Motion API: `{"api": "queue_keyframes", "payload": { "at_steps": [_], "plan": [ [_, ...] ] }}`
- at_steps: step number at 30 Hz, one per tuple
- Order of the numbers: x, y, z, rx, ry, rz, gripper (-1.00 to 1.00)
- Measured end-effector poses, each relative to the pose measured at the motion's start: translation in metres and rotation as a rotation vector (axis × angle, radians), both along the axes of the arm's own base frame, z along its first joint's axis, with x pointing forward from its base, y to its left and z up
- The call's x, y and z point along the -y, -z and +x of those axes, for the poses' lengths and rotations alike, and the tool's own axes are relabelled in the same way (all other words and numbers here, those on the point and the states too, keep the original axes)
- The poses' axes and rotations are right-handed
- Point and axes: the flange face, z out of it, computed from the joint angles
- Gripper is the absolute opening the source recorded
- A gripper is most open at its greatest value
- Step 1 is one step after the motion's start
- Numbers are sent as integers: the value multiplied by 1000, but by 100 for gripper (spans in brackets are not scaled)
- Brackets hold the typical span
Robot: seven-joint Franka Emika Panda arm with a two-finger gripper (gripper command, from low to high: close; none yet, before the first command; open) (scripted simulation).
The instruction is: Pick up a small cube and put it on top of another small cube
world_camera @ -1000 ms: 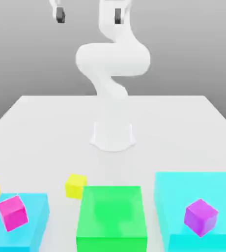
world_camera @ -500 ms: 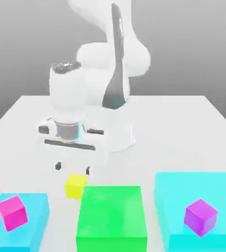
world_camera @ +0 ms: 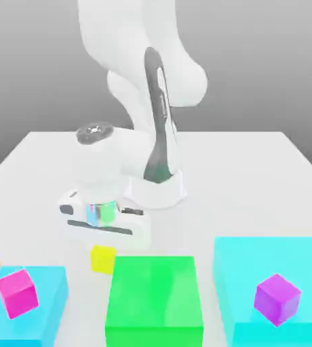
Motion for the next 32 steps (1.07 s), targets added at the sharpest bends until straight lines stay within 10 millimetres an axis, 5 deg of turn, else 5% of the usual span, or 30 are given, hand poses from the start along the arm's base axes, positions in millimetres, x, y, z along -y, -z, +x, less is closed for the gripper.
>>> {"api": "queue_keyframes", "payload": {
  "at_steps": [6, 24, 26, 28, 29, 32],
  "plan": [
    [1, -43, 1, 1, 6, 4, -100],
    [108, -156, 160, 4, 416, 11, -100],
    [114, -151, 169, 4, 441, 9, -100],
    [116, -123, 172, 4, 447, 8, -100],
    [116, -111, 172, 4, 449, 7, 100],
    [116, -111, 172, 4, 449, 7, 100]
  ]
}}
